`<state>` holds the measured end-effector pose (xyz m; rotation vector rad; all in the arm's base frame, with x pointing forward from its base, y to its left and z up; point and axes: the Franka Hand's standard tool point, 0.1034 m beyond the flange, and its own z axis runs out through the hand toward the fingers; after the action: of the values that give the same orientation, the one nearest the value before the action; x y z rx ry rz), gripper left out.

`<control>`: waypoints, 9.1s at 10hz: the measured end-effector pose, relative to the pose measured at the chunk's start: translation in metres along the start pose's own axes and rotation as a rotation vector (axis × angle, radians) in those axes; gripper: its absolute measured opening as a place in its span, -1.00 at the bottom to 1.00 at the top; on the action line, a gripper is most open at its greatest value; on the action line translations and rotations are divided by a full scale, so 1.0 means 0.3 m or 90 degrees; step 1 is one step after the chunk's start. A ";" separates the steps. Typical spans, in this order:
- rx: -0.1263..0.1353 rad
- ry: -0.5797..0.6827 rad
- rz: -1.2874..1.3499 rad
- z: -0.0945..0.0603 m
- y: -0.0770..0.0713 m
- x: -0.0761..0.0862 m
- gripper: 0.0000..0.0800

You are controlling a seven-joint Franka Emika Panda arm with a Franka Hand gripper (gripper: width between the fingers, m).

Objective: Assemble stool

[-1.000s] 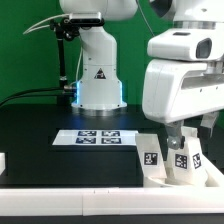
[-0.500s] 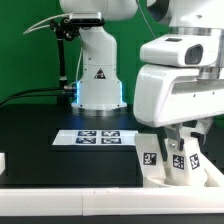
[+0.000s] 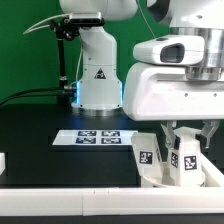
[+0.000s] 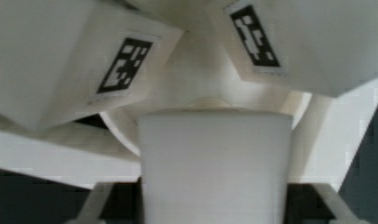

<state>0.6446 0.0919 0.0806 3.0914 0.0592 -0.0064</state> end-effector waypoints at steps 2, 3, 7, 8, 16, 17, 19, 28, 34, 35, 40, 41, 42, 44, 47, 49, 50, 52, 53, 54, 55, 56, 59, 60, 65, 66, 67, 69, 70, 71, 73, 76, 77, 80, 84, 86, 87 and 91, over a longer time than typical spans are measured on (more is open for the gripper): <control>-0.002 -0.014 0.164 -0.002 0.016 0.009 -0.16; 0.003 -0.016 0.251 -0.002 0.018 0.009 -0.16; 0.009 -0.020 0.509 -0.003 -0.023 0.004 -0.16; 0.008 -0.021 0.553 -0.003 -0.024 0.004 -0.16; 0.062 -0.056 1.204 -0.001 -0.056 0.011 -0.16; 0.062 -0.059 1.228 0.000 -0.056 0.011 -0.16; 0.065 -0.064 1.249 -0.001 -0.062 0.011 -0.16; 0.182 -0.013 1.358 -0.006 -0.106 0.004 0.03; 0.184 0.006 1.093 -0.087 -0.109 0.028 0.62; 0.187 0.023 0.994 -0.108 -0.099 0.041 0.62; 0.165 0.065 0.751 -0.096 -0.085 0.046 0.62; 0.133 0.069 0.595 -0.094 -0.070 0.041 0.62; 0.123 0.074 0.457 -0.100 -0.052 0.051 0.62; 0.115 0.064 0.278 -0.087 -0.060 0.038 0.62; 0.092 0.091 0.172 -0.093 -0.034 0.043 0.62; 0.061 0.086 0.029 -0.086 -0.016 0.034 0.62; 0.040 0.067 -0.083 -0.069 -0.018 0.016 0.62; 0.027 0.011 -0.222 0.001 -0.065 -0.019 0.62; 0.022 0.037 -0.245 -0.009 -0.061 -0.008 0.62; 0.017 0.033 -0.267 -0.004 -0.048 -0.016 0.62; 0.003 0.031 -0.328 -0.004 -0.034 -0.013 0.62; -0.005 0.029 -0.368 -0.003 -0.025 -0.013 0.62; -0.049 -0.016 -0.590 0.025 -0.033 -0.015 0.62; -0.060 -0.030 -0.648 0.046 -0.086 0.002 0.62; -0.062 -0.027 -0.620 0.053 -0.070 0.006 -0.03; -0.062 -0.027 -0.614 0.053 -0.068 0.006 -0.16; -0.063 -0.025 -0.580 0.052 -0.065 0.007 -0.16; -0.063 -0.019 -0.474 0.049 -0.060 0.010 -0.16; -0.055 -0.006 -0.349 0.040 -0.031 0.034 -0.16; -0.050 -0.004 -0.251 0.039 -0.009 0.042 -0.16; -0.023 -0.015 -0.086 0.032 0.005 0.047 -0.16; -0.017 0.007 0.007 0.028 0.051 0.048 -0.16; -0.015 0.006 0.051 0.032 0.045 0.047 -0.16; -0.012 0.008 0.258 0.045 0.048 0.051 -0.16; -0.024 0.001 0.605 0.059 0.131 0.025 -0.16; -0.027 -0.015 0.703 0.063 0.145 0.008 -0.16; -0.050 0.001 0.730 0.059 0.145 0.002 -0.16; -0.074 -0.013 0.865 0.059 0.166 -0.028 -0.16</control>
Offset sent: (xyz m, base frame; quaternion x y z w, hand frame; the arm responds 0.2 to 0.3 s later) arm 0.0051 -0.0022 0.0027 0.0444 -0.0134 0.3824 0.9228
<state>0.6380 0.0410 0.0654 2.3608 -1.8399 0.0161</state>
